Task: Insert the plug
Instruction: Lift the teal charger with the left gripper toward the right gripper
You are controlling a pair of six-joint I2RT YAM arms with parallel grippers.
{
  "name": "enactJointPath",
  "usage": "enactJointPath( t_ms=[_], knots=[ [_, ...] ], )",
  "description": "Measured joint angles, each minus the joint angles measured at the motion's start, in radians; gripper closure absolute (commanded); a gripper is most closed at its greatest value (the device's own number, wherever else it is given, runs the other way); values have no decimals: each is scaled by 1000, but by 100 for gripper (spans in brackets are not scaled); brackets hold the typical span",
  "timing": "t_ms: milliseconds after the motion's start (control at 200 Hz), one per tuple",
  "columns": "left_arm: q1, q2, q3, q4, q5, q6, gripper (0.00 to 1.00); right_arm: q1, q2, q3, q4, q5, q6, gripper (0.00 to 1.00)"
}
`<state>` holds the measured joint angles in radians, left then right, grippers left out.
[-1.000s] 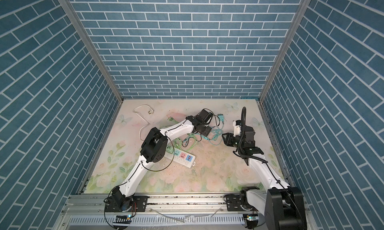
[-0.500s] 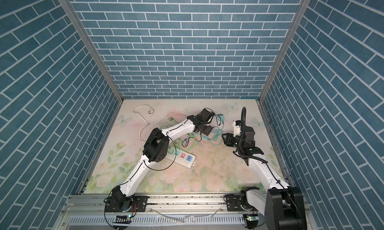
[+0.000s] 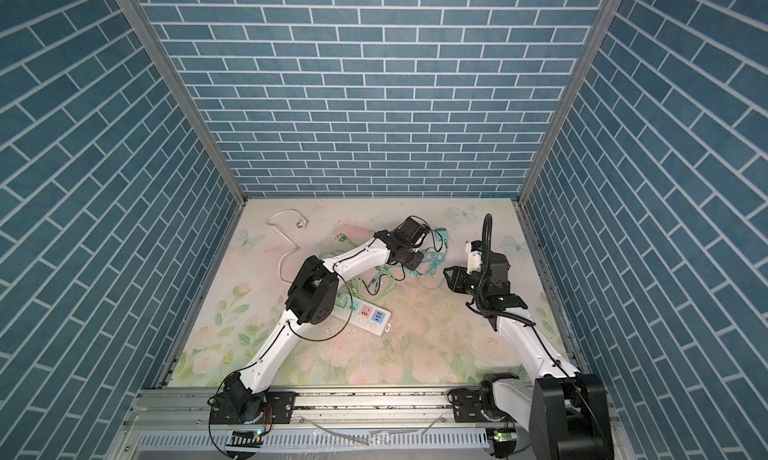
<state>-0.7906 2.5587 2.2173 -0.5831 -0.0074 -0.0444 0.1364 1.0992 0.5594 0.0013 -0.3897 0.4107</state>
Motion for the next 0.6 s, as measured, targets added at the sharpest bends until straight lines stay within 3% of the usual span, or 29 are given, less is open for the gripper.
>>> enactJointPath(
  t_ms=[300, 600],
  knots=[
    [4, -78, -128, 59, -66, -26, 73, 0, 1, 0, -17, 0, 1, 56],
    [16, -403, -417, 244, -104, -35, 73, 0, 13, 6, 18, -37, 37, 55]
  ],
)
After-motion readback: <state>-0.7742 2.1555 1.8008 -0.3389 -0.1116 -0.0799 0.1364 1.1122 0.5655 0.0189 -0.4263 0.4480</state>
